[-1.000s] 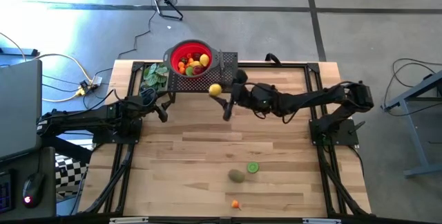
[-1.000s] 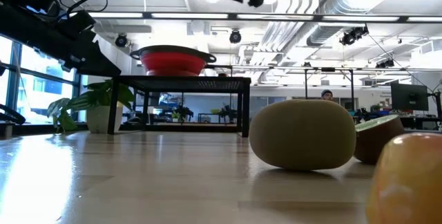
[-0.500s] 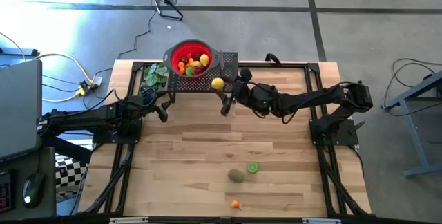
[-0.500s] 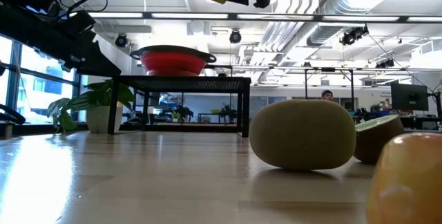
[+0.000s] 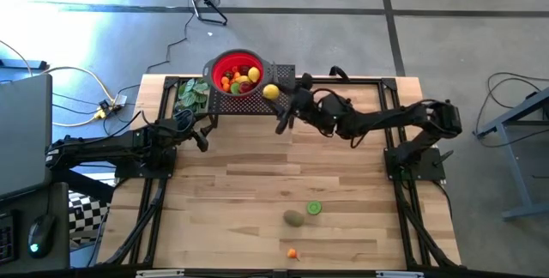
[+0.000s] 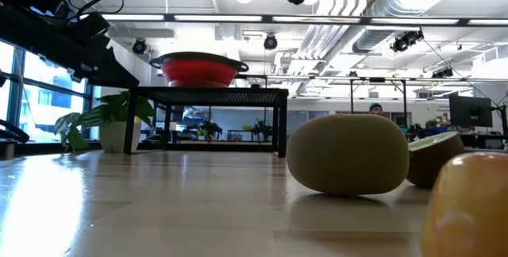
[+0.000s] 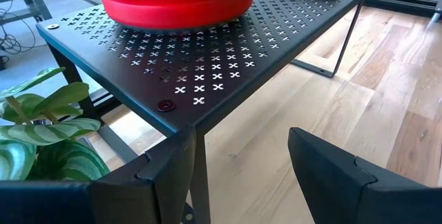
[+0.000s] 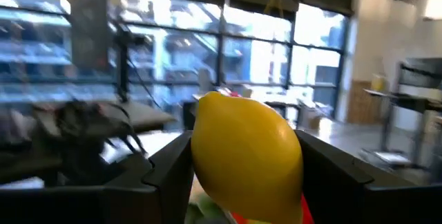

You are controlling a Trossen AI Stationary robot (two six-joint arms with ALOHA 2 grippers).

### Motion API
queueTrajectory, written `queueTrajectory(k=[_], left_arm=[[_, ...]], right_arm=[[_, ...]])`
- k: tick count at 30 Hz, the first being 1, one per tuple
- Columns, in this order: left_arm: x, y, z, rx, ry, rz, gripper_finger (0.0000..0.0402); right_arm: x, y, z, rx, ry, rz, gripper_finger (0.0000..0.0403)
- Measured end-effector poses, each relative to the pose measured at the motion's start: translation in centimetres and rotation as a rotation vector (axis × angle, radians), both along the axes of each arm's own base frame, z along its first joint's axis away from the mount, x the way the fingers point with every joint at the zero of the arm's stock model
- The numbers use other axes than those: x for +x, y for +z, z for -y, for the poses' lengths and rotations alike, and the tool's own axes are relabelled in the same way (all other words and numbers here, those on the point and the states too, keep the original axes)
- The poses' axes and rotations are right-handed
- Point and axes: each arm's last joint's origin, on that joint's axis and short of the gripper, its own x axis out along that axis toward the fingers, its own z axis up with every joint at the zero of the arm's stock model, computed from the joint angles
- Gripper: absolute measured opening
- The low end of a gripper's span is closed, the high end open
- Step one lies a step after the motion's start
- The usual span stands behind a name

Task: Pick & Place Fruit
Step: Put the yellow lemon into the red strainer bowl on the shelf

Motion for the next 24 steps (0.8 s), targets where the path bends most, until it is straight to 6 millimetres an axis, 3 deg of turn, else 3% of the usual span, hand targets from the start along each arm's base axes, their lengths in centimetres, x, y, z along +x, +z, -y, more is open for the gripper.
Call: queueTrajectory(k=[6, 13, 24], left_arm=[[0.0, 0.0, 0.0, 0.001, 0.0, 0.0, 0.0228], [0.0, 0.0, 0.0, 0.0, 0.0, 0.001, 0.0228], [0.0, 0.0, 0.0, 0.002, 0.003, 0.001, 0.0228]], right_arm=[[2.8, 0.5, 1.4, -0.035, 0.011, 0.008, 0.021], [6.8, 0.7, 4.2, -0.054, -0.055, -0.113, 0.021], [9.6, 0.5, 10.3, -0.051, -0.084, -0.156, 0.021]])
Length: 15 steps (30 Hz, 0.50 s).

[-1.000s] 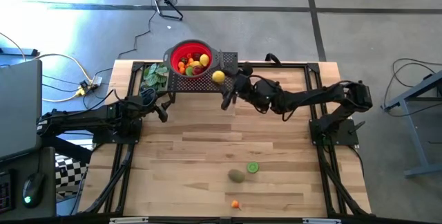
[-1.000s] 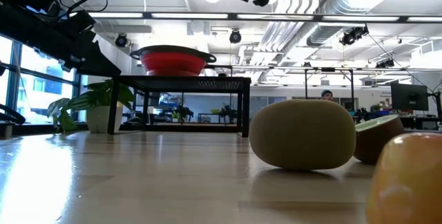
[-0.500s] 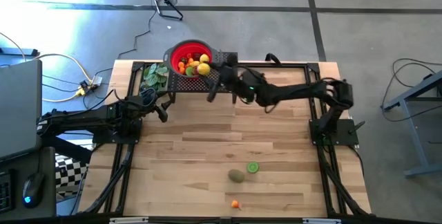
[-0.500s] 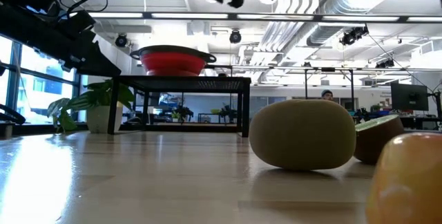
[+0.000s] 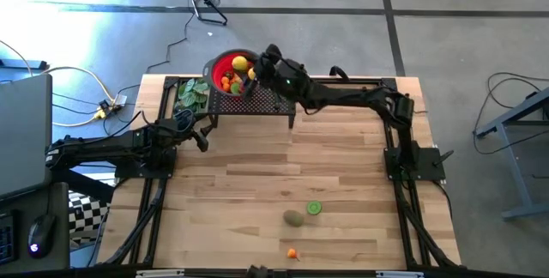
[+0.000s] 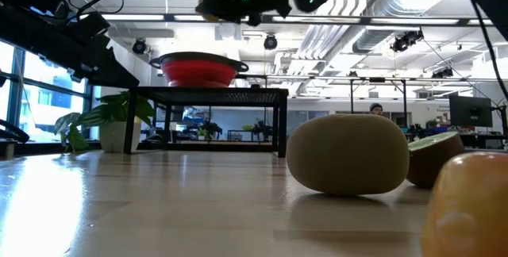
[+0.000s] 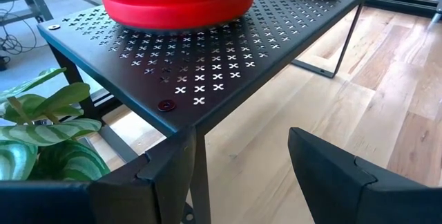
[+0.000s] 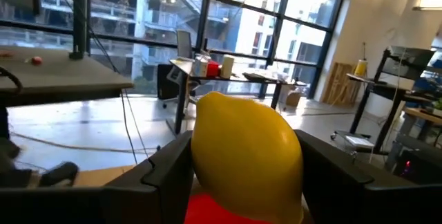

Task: Pick & Place Fruit
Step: Put the yellow lemon into the red strainer bowl on the shelf

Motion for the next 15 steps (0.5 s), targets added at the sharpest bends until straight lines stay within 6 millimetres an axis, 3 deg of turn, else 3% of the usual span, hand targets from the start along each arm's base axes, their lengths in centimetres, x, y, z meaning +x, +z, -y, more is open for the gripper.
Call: queueTrajectory(k=[6, 15], left_arm=[[0.0, 0.0, 0.0, 0.001, 0.003, 0.0, 0.0228], [0.0, 0.0, 0.0, 0.001, 0.004, 0.001, 0.0228]], right_arm=[[0.6, -1.2, 2.6, 0.031, -0.006, -0.032, 0.0211], [0.2, -2.9, 4.0, 0.13, -0.032, -0.166, 0.0212]])
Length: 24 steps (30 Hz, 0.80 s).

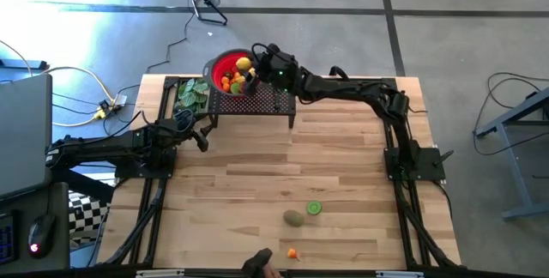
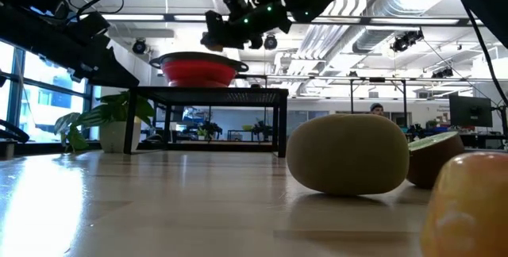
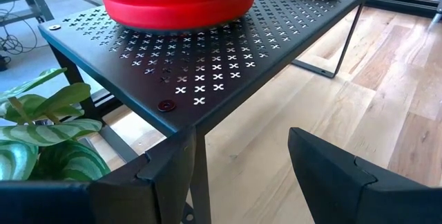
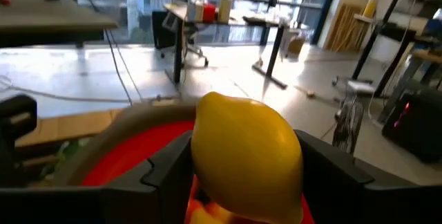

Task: Pick & Place Fruit
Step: Put the yellow lemon into the red strainer bowl on the shelf, then put the brown kiwi into the red strainer bowl on the shelf

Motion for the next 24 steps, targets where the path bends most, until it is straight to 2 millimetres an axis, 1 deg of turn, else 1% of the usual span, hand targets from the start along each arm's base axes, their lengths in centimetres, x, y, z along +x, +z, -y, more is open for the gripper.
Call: queueTrajectory(k=[7, 14, 16, 19, 24], left_arm=[[0.0, 0.0, 0.0, 0.0, 0.0, 0.001, 0.0228], [0.0, 0.0, 0.0, 0.0, 0.001, 0.001, 0.0228], [0.0, 0.0, 0.0, 0.001, 0.001, 0.001, 0.0228], [0.0, 0.0, 0.0, 0.0, 0.001, 0.001, 0.0228], [0.0, 0.0, 0.0, 0.001, 0.001, 0.001, 0.0228]], right_arm=[[-0.1, -1.1, -0.1, 0.058, 0.025, -0.098, 0.0212], [-0.1, -1.4, -0.2, 0.068, 0.027, -0.131, 0.0213], [-0.1, -1.4, -0.2, 0.062, 0.027, -0.132, 0.0219], [-0.1, -1.3, -0.3, 0.056, 0.016, -0.128, 0.0242], [0.1, -1.1, -0.8, 0.035, -0.043, -0.11, 0.0301]])
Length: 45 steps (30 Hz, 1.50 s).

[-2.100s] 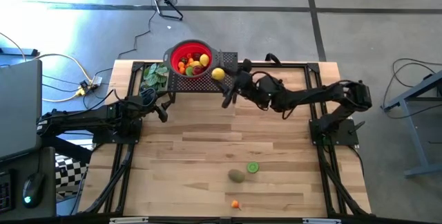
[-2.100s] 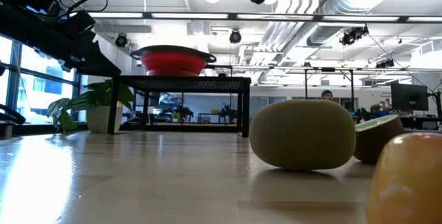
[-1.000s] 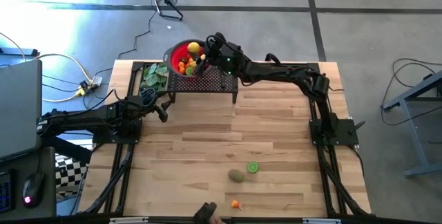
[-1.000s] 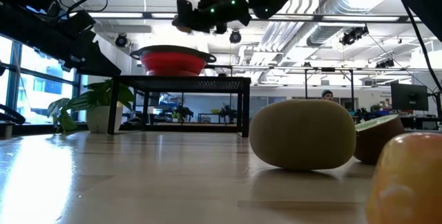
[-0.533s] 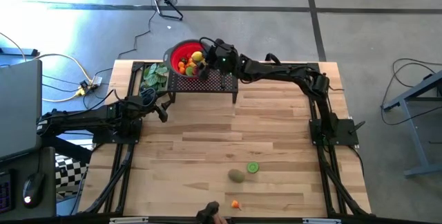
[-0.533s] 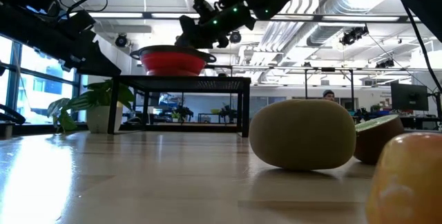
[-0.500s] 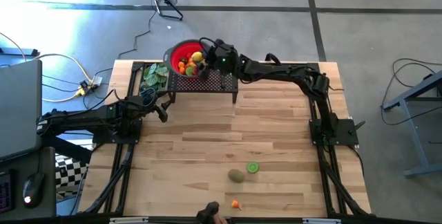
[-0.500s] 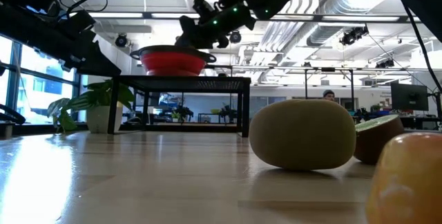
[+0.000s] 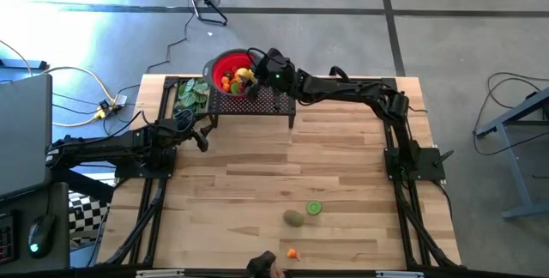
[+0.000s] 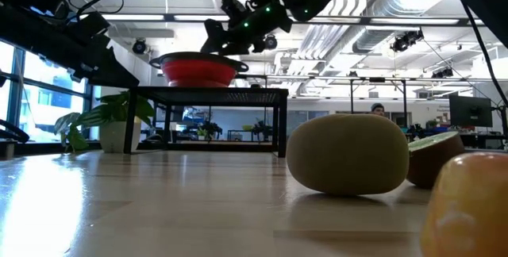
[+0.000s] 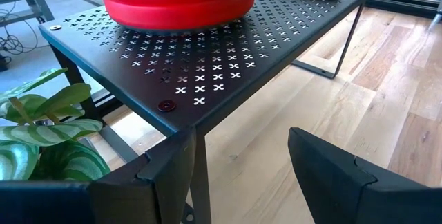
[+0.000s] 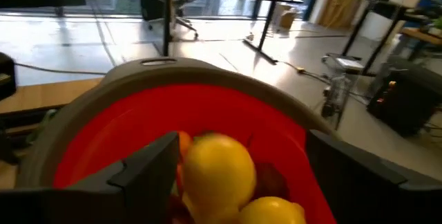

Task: Pick & Place Fruit
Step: Put the brown kiwi into the red strainer bowl on the shelf

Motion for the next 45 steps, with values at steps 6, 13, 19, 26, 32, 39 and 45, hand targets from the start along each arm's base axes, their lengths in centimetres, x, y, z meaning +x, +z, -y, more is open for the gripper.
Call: queueTrajectory(k=[6, 13, 19, 26, 32, 39, 45], left_arm=[[0.0, 0.0, 0.0, 0.0, 0.0, -0.001, 0.0228], [0.0, 0.0, 0.0, 0.0, 0.0, -0.002, 0.0228], [0.0, 0.0, 0.0, 0.0, 0.0, -0.002, 0.0228], [0.0, 0.0, 0.0, 0.0, 0.0, -0.001, 0.0228], [0.0, 0.0, 0.0, 0.0, 0.0, -0.002, 0.0228], [0.0, 0.0, 0.0, -0.001, -0.001, -0.002, 0.0228], [0.0, 0.0, 0.0, -0.003, -0.008, -0.001, 0.0228]], right_arm=[[-0.3, 1.5, -1.2, -0.081, -0.068, -0.028, 0.0335], [-1.6, 4.4, -4.1, -0.095, -0.051, -0.071, 0.0283], [-3.1, 5.3, -7.0, -0.033, 0.001, -0.201, 0.0197], [-3.5, 4.2, -9.4, -0.001, 0.059, -0.365, 0.01], [-4.2, 2.7, -11.4, 0.026, 0.107, -0.553, 0.0044], [-5.4, 1.3, -14.0, 0.115, 0.135, -0.725, 0.0013], [-6.0, 0.7, -16.8, 0.275, 0.215, -0.783, 0.0007]])
